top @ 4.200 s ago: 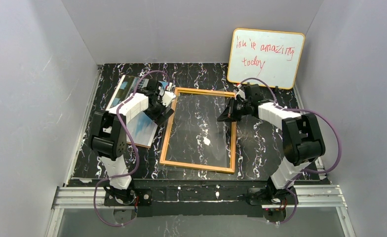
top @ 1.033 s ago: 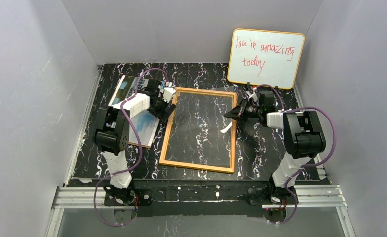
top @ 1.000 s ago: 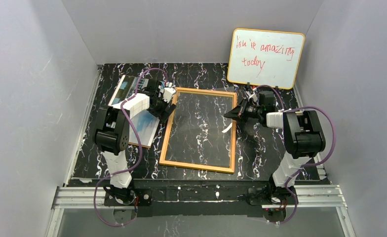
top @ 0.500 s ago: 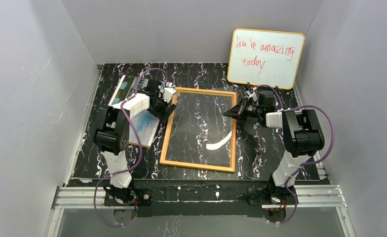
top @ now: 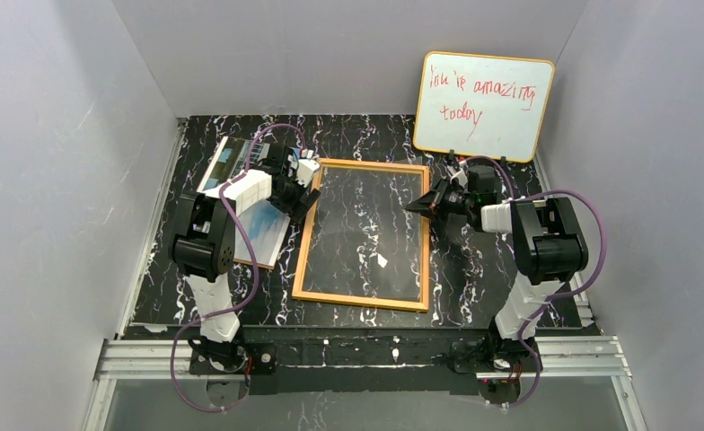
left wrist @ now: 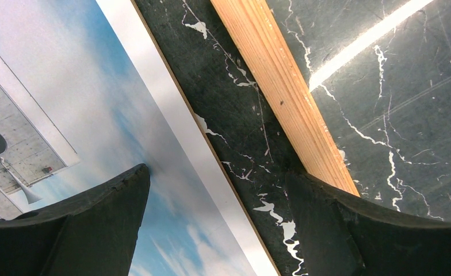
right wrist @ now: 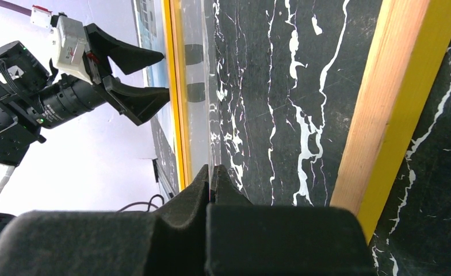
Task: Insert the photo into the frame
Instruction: Place the photo frame item in the photo frame.
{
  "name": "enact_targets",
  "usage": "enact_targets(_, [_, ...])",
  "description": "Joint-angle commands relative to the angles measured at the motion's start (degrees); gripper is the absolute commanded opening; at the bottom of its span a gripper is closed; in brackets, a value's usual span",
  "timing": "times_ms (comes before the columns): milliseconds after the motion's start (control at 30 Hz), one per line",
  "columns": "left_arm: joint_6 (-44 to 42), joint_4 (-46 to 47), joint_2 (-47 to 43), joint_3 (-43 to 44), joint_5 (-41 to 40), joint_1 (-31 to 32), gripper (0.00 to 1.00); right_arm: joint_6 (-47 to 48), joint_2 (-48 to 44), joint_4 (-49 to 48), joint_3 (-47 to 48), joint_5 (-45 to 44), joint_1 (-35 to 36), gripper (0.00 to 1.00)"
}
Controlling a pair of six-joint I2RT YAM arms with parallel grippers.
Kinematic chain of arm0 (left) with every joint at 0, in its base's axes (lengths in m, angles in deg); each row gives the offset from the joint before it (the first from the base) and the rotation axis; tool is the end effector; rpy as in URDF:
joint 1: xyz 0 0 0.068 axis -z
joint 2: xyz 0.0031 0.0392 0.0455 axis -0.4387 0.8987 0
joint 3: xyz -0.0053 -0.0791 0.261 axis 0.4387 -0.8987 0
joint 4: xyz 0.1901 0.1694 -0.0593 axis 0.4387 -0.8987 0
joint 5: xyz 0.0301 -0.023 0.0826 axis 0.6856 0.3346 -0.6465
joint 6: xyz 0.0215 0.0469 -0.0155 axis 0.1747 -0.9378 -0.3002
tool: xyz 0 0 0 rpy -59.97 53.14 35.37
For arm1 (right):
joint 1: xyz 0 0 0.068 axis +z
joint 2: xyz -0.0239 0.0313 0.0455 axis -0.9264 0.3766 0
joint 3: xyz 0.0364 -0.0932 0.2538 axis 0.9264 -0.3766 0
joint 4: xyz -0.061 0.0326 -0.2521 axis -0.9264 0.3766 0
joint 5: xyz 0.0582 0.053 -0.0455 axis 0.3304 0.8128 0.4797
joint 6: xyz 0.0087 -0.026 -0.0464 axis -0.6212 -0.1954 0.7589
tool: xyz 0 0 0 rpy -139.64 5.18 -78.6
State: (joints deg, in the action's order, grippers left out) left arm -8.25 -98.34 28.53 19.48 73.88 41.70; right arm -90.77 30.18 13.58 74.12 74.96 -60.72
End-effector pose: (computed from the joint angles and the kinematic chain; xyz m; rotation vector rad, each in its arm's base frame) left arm 0.3851 -0.1125 0.1722 0.8855 2.4121 -0.1132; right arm 0.3441 0.0684 0.1418 0.3514 2.2389 1.4045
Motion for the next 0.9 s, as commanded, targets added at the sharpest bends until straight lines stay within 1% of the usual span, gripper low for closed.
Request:
enact_targets(0, [-0.7, -4.4, 3.6, -3.2, 1.9, 0.6, 0.86, -1.1, -0.8, -2.9, -0.2, -0.6, 3.2, 0.01])
enact_targets(200, [-0.6, -4.4, 3.7, -3.2, 1.7, 0.7, 0.86, 0.4, -2.1, -0.2, -0.9, -2.3, 4.3, 0.01])
enact_targets(333, [-0.6, -4.2, 3.7, -3.4, 1.2, 0.6, 0.86, 1.9, -2.5, 2.7, 0.4, -3.0, 4.3, 0.01])
enact_targets(433, [-0.5, -4.1, 3.7, -3.7, 0.9, 0.6, 0.86, 4.0, -2.5, 7.0, 2.0, -4.0, 4.3, 0.01])
enact_targets(467, [-0.5, -4.1, 3.6, -3.8, 0.9, 0.6, 0.86, 5.2, -2.6, 9.1, 2.7, -4.6, 4.3, 0.05])
enact_targets(500, [-0.6, -4.1, 3.6, -3.8, 0.9, 0.6, 0.86, 6.6, -2.7, 11.6, 3.7, -5.6, 4.4, 0.13])
enact_targets(533, [-0.6, -4.1, 3.5, -3.9, 0.9, 0.6, 0.86, 8.5, -2.9, 14.8, 4.9, -6.8, 4.5, 0.19])
enact_targets(700, [-0.7, -4.1, 3.5, -3.9, 0.9, 0.6, 0.86, 15.7, -4.1, 26.8, 10.6, -13.4, 5.5, 0.44])
enact_targets(767, [-0.5, -4.2, 3.5, -3.8, 1.0, 0.7, 0.86, 17.2, -4.2, 30.0, 11.7, -15.6, 6.3, 0.49])
enact_targets(867, [-0.4, -4.5, 3.5, -3.6, 1.0, 0.6, 0.86, 18.5, -4.3, 33.0, 12.6, -18.8, 7.4, 0.53])
